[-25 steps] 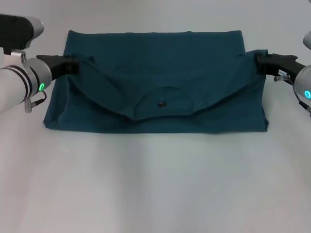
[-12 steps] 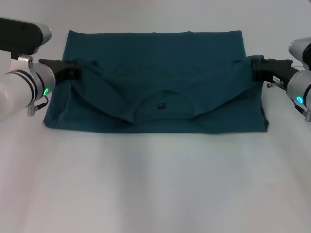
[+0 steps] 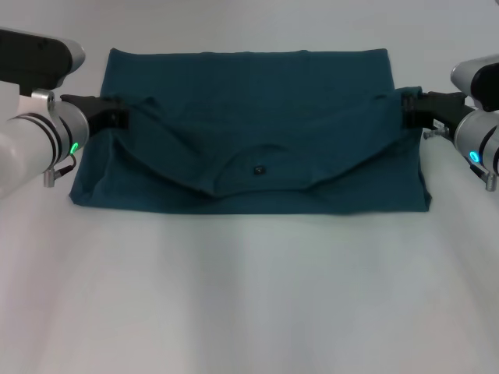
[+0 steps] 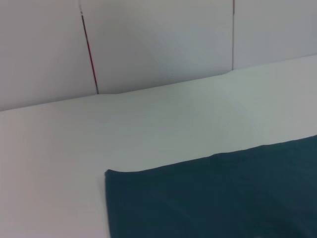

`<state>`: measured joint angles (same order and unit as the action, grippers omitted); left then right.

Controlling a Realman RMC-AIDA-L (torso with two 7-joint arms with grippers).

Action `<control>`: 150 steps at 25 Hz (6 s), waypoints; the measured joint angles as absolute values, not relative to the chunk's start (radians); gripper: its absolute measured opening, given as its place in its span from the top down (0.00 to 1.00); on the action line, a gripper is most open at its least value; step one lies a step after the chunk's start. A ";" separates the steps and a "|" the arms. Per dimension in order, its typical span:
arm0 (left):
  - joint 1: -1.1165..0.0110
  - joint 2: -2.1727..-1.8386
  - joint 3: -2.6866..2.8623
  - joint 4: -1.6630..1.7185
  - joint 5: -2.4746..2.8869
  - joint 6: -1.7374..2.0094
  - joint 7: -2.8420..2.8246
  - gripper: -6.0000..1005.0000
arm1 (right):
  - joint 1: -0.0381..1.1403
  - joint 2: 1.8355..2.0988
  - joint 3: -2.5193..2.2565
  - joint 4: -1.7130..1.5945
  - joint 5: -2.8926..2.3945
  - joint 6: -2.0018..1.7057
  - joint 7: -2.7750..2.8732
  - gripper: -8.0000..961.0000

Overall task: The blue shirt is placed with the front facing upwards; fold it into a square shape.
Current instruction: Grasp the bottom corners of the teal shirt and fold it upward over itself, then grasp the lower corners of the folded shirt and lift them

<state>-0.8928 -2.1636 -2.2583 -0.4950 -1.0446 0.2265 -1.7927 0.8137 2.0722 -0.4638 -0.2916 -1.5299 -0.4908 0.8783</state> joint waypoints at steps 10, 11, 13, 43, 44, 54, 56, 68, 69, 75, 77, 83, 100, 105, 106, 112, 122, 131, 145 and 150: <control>-0.896 -2.166 -2.242 -0.483 -1.045 0.190 -1.799 0.92 | 0.807 2.076 -0.463 -0.299 -1.479 -0.488 0.837 0.84; -0.896 -2.166 -2.233 -0.483 -1.045 0.190 -1.800 0.91 | 0.807 2.077 -0.462 -0.301 -1.478 -0.488 0.831 0.84; -0.896 -2.167 -2.222 -0.483 -1.045 0.189 -1.800 0.89 | 0.807 2.078 -0.462 -0.303 -1.473 -0.488 0.829 0.82; -0.885 -2.168 -2.217 -0.486 -1.094 0.154 -1.804 0.10 | 0.813 2.085 -0.471 -0.289 -1.393 -0.448 0.805 0.09; -0.885 -2.168 -2.217 -0.486 -1.094 0.154 -1.804 0.10 | 0.813 2.086 -0.472 -0.285 -1.393 -0.443 0.806 0.09; -0.881 -2.172 -2.194 -0.483 -1.094 0.159 -1.804 0.10 | 0.798 2.086 -0.473 -0.233 -1.393 -0.413 0.807 0.09; -0.880 -2.173 -2.194 -0.483 -1.094 0.160 -1.804 0.10 | 0.794 2.086 -0.473 -0.224 -1.393 -0.406 0.806 0.09; -0.788 -2.166 -2.195 -0.592 -1.135 0.214 -1.880 0.10 | 0.710 2.086 -0.417 -0.235 -1.312 -0.620 0.815 0.09; -0.775 -2.164 -2.198 -0.609 -1.151 0.237 -1.880 0.10 | 0.704 2.086 -0.419 -0.236 -1.311 -0.641 0.817 0.09; -0.672 -2.142 -2.226 -0.740 -1.310 0.520 -1.881 0.10 | 0.679 2.085 -0.451 -0.239 -1.320 -0.700 0.843 0.09; -0.648 -2.140 -2.240 -0.767 -1.337 0.618 -1.881 0.10 | 0.668 2.084 -0.479 -0.246 -1.321 -0.703 0.877 0.09; -0.590 -2.128 -2.291 -0.806 -1.351 0.835 -1.881 0.10 | 0.590 2.086 -0.630 -0.339 -1.321 -0.734 1.046 0.09; -0.518 -2.091 -2.294 -0.825 -1.341 0.960 -1.935 0.10 | 0.372 2.067 -0.782 -0.792 -1.752 -0.939 1.764 0.09; -0.517 -2.090 -2.267 -0.846 -1.276 0.987 -1.936 0.10 | 0.367 2.072 -0.754 -0.800 -1.770 -0.949 1.776 0.09; -0.519 -2.090 -2.261 -0.853 -1.252 0.992 -1.936 0.10 | 0.367 2.073 -0.751 -0.799 -1.770 -0.949 1.774 0.09; -0.533 -2.099 -2.250 -0.878 -1.150 0.978 -1.899 0.10 | 0.368 2.076 -0.749 -0.799 -1.772 -0.950 1.772 0.09; -0.628 -2.097 -2.202 -0.862 -0.919 0.987 -1.967 0.10 | 0.367 2.077 -0.750 -0.796 -1.775 -0.952 1.775 0.09; -0.749 -2.064 -2.210 -0.751 -0.727 0.972 -2.074 0.11 | 0.367 2.081 -0.756 -0.794 -1.776 -0.968 1.780 0.09; -0.825 -2.022 -2.214 -0.585 -0.682 0.841 -2.090 0.13 | 0.369 2.085 -0.758 -0.785 -1.776 -0.973 1.782 0.10; -0.829 -2.023 -2.204 -0.576 -0.676 0.843 -2.088 0.14 | 0.372 2.085 -0.757 -0.782 -1.775 -0.977 1.783 0.10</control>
<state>-0.8292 -2.0232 -2.2044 -0.5764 -0.6763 0.8434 -2.0876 0.3718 2.0846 -0.7566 -0.7819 -1.7747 -0.9767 1.7825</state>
